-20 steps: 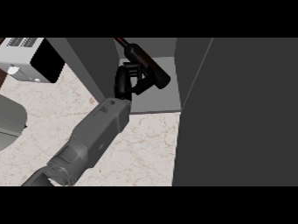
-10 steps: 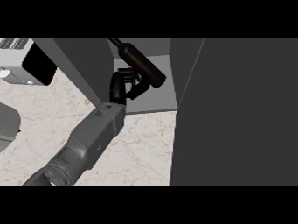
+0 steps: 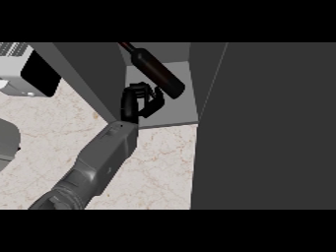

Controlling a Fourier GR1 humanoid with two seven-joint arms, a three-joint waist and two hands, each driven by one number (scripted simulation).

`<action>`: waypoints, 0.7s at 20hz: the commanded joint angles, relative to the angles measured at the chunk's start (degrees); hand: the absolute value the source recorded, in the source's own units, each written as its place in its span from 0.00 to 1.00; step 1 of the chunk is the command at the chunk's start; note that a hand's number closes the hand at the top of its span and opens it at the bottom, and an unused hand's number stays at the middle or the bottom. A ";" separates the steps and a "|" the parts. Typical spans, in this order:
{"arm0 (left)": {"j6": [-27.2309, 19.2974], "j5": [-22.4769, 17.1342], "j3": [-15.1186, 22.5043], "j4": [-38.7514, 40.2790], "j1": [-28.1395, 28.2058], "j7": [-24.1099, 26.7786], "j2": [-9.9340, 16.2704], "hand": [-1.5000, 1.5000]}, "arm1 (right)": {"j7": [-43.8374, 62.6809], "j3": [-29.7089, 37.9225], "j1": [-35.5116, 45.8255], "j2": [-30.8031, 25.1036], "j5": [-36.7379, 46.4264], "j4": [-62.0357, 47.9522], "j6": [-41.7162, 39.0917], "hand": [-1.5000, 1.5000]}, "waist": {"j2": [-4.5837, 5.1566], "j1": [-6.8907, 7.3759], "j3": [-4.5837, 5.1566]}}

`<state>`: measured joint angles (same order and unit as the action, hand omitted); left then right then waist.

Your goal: Pick up the wine, place it into the cabinet and close the cabinet

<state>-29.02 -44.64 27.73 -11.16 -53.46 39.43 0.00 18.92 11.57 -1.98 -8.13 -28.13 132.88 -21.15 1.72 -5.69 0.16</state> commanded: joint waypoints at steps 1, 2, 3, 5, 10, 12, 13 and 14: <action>1.81 -0.17 -0.84 2.28 -1.91 1.14 0.00 1.00 | 1.05 -0.03 1.42 -0.09 -0.08 -0.52 1.30 0.00 | 0.03 0.73 0.01; -0.42 -0.82 -0.56 0.52 -3.33 -0.68 0.00 1.00 | 2.16 -2.13 1.87 0.88 1.56 1.02 2.69 0.00 | 0.14 -0.30 0.06; 1.40 -0.20 -0.72 2.39 -2.15 1.66 0.01 1.00 | 0.25 -0.33 0.62 0.12 0.37 -1.07 0.30 0.00 | 0.09 0.36 -0.02; 0.40 -0.90 -1.06 1.78 -4.58 -0.17 0.01 1.00 | 0.64 -1.19 1.88 0.57 0.44 -1.01 1.14 0.00 | 0.26 -0.30 0.00; 3.20 -1.29 -2.05 3.59 -4.82 1.41 0.01 1.00 | 0.29 -0.91 -0.16 0.37 -0.97 0.60 -0.25 0.00 | 0.42 -0.82 -0.01; 1.35 -1.48 -2.52 4.12 -7.82 -0.12 0.00 1.00 | 0.71 -0.98 0.85 0.44 -0.04 0.06 0.71 0.00 | 0.32 -0.47 -0.02; 0.12 -1.62 -2.31 3.52 -6.22 1.57 0.01 1.00 | 0.19 -1.03 1.39 0.33 -1.06 -1.25 -0.06 0.00 | 0.68 -1.33 -0.02; 0.43 -1.25 -2.41 4.48 -8.67 0.14 0.01 1.00 | 0.71 0.42 2.17 -0.13 -1.21 -0.59 1.22 0.00 | 0.34 -0.53 -0.03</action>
<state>-27.92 -45.88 25.82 -7.85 -59.28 40.17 0.00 19.52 10.79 -0.81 -7.80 -28.52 132.55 -20.50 2.07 -6.27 0.14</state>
